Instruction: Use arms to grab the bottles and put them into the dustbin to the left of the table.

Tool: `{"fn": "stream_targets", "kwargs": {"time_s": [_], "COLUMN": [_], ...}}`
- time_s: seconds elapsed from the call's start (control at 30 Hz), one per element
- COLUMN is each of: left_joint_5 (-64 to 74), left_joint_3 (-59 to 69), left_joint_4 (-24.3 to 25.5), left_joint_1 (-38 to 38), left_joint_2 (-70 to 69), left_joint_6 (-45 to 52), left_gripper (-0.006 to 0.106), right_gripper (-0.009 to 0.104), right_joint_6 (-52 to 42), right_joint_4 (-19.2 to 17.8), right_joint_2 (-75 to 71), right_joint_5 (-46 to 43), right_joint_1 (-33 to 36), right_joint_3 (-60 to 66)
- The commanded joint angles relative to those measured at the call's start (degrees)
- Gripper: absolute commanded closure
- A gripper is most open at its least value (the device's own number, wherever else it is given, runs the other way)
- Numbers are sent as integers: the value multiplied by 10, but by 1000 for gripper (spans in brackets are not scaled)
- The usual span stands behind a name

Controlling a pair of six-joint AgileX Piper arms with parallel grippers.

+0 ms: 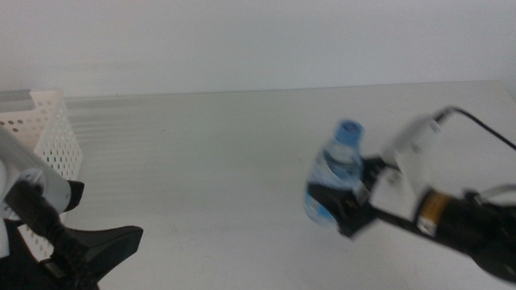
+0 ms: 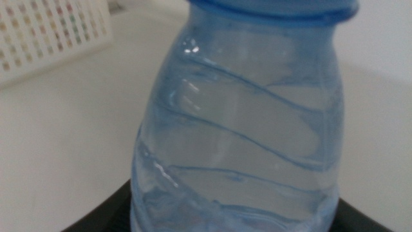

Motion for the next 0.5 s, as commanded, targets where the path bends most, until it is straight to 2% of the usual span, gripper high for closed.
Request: {"fn": "stream_targets", "kwargs": {"time_s": [0.0, 0.17, 0.3, 0.47], "left_joint_5": [-38, -38, -38, -38], "left_joint_3": [-16, -16, -16, -16], "left_joint_4": [-7, -7, -7, -7], "left_joint_1": [-3, -3, -3, -3], "left_joint_2": [-1, -1, -1, -1], "left_joint_6": [-8, -8, -8, -8], "left_gripper": [24, 24, 24, 24], "right_gripper": [95, 95, 95, 95], "right_joint_6": [28, 59, 130, 160], "right_joint_4": [-6, -30, -64, -90], "right_joint_2": [-23, 8, 54, 116], "right_joint_5": [-14, 59, 65, 94], "right_joint_1": [14, 41, 62, 95], "right_joint_3": [-66, -201, -302, -408]}}
